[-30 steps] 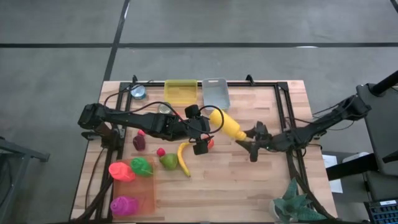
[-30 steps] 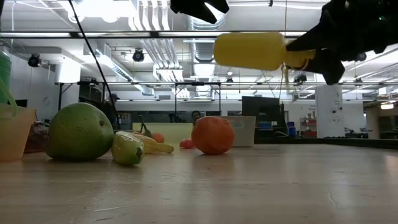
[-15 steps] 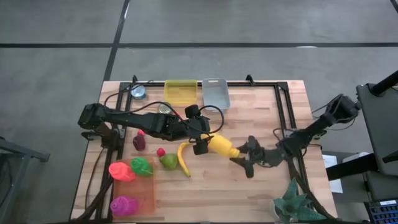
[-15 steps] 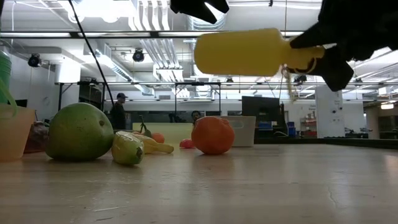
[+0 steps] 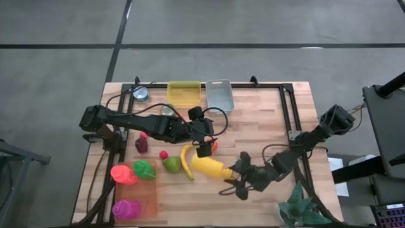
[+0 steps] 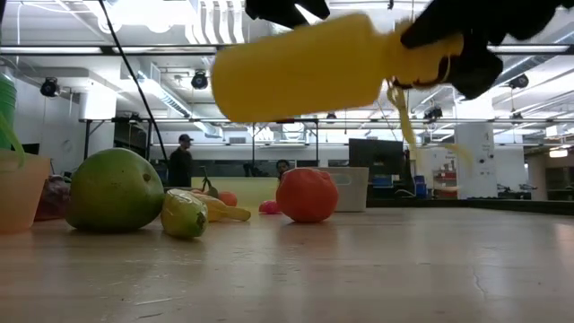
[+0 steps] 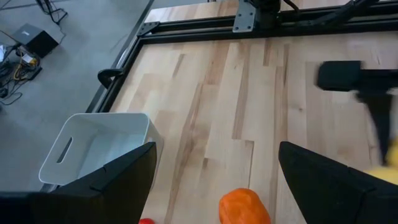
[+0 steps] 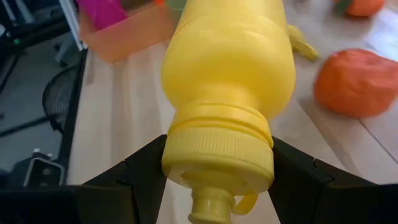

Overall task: Pick & Place Food Item
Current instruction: Put the yellow tumbler into the orange bin

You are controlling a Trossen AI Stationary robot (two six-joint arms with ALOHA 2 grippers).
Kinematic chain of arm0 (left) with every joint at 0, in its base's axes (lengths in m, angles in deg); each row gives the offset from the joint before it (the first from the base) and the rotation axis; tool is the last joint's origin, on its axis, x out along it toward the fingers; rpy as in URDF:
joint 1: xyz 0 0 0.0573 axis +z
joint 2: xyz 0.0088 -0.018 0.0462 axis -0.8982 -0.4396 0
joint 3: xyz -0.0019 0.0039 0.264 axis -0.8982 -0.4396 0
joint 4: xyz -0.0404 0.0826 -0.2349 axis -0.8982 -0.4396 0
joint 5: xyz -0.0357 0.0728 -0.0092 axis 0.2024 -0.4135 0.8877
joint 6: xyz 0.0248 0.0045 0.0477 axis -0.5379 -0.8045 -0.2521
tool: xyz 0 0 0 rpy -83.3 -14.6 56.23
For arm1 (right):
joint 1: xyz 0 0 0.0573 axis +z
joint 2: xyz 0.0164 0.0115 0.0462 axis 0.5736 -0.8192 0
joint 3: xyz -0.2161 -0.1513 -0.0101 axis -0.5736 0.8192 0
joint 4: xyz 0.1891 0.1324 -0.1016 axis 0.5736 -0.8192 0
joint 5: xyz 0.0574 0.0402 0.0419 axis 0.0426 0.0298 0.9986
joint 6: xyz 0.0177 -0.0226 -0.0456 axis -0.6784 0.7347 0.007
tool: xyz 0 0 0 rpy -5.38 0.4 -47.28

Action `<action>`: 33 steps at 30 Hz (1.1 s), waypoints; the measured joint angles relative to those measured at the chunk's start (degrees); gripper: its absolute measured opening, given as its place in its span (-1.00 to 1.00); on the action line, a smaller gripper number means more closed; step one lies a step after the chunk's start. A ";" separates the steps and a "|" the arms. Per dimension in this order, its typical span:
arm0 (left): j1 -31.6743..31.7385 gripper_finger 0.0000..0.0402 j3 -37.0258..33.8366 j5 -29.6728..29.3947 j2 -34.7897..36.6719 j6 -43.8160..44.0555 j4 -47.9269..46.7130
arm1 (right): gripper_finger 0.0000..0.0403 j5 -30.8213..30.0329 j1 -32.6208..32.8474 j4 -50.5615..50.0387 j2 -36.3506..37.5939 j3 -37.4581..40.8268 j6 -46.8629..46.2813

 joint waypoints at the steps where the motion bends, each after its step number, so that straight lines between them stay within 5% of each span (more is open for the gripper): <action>1: 0.00 0.70 0.00 -0.02 0.00 0.00 0.00 | 0.11 0.10 0.34 -1.51 -0.77 -1.70 0.55; 19: -0.02 0.70 -0.02 0.00 0.00 0.00 -0.03 | 0.11 5.94 4.13 -32.80 -10.94 -29.98 -4.35; 33: -0.01 0.70 -0.02 0.00 0.00 0.00 -0.02 | 0.11 16.40 4.19 -52.63 -12.47 -47.08 -12.78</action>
